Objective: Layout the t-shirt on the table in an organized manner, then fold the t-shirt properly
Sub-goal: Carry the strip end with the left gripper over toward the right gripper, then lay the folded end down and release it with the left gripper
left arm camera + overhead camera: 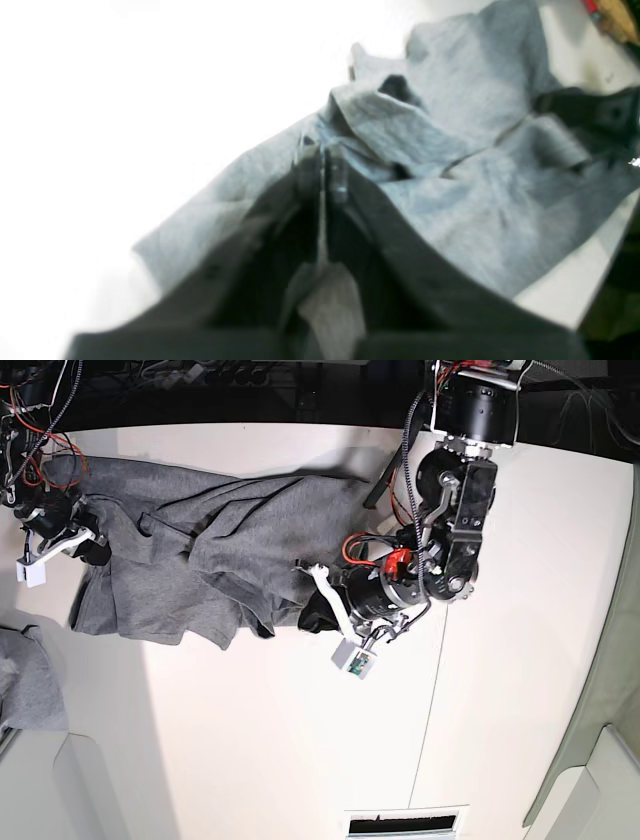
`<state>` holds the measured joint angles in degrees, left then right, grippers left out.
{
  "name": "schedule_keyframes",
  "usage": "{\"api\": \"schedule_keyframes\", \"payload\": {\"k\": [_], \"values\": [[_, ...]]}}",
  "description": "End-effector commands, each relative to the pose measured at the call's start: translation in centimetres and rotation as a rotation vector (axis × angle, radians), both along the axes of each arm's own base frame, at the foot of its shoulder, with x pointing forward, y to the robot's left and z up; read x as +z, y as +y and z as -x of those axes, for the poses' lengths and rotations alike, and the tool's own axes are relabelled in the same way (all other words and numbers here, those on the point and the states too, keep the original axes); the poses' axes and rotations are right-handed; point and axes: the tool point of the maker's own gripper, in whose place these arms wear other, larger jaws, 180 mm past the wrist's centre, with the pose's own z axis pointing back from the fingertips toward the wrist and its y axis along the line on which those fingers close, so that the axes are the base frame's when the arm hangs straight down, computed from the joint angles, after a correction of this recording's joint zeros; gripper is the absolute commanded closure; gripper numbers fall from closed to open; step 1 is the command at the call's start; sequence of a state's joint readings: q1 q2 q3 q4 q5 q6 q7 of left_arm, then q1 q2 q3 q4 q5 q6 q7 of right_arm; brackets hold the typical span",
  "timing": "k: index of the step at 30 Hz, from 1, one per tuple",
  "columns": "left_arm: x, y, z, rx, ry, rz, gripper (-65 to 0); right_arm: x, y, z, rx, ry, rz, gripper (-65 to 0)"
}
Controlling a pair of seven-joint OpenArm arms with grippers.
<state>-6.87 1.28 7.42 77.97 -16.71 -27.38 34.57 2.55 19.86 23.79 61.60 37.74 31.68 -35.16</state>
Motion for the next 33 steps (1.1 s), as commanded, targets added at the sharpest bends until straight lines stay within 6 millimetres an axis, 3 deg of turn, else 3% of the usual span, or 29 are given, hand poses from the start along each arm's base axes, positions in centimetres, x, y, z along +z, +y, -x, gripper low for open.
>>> {"api": "schedule_keyframes", "payload": {"k": [1, 3, 5, 11, 19, 22, 25, 29, 33], "values": [[0.4, 0.3, -1.3, 0.032, -0.021, 0.001, -1.2, 1.0, -0.7, -0.9, -0.001, -0.034, 0.015, 0.0], [-1.1, 0.1, -1.3, 0.036, 0.017, -0.014, -1.2, 1.0, -0.8, -0.8, 0.000, -0.033, 0.017, 0.0], [-1.7, -1.3, -1.0, 0.006, 0.035, -0.010, -1.2, 1.0, -0.7, -0.9, -0.001, -0.035, 0.017, 0.0], [0.8, -7.7, -0.6, -0.055, -0.005, 0.083, -1.3, 0.9, 0.0, -1.0, -0.002, -0.039, -0.003, 0.0], [1.5, -8.9, -1.0, -0.104, -0.031, 0.051, -1.3, -0.1, 2.6, -0.8, 0.008, -0.025, -0.038, 0.0], [1.5, -8.5, -1.2, -0.128, 0.005, 0.002, -1.3, 0.0, 2.7, -1.0, 0.005, -0.034, -0.040, 0.0], [2.9, -8.2, -0.9, -0.134, -0.010, 0.000, -1.3, 0.1, 2.4, -1.1, -0.002, -0.045, -0.031, 0.0], [3.6, -3.5, 1.7, -0.103, -0.072, -0.008, -1.3, -0.4, 2.1, -0.8, 0.013, -0.026, 0.003, 0.0], [2.4, 0.3, 5.5, -0.070, -0.052, 0.005, -1.3, -0.3, 2.1, -0.9, 0.013, -0.029, 0.005, 0.0]]}}
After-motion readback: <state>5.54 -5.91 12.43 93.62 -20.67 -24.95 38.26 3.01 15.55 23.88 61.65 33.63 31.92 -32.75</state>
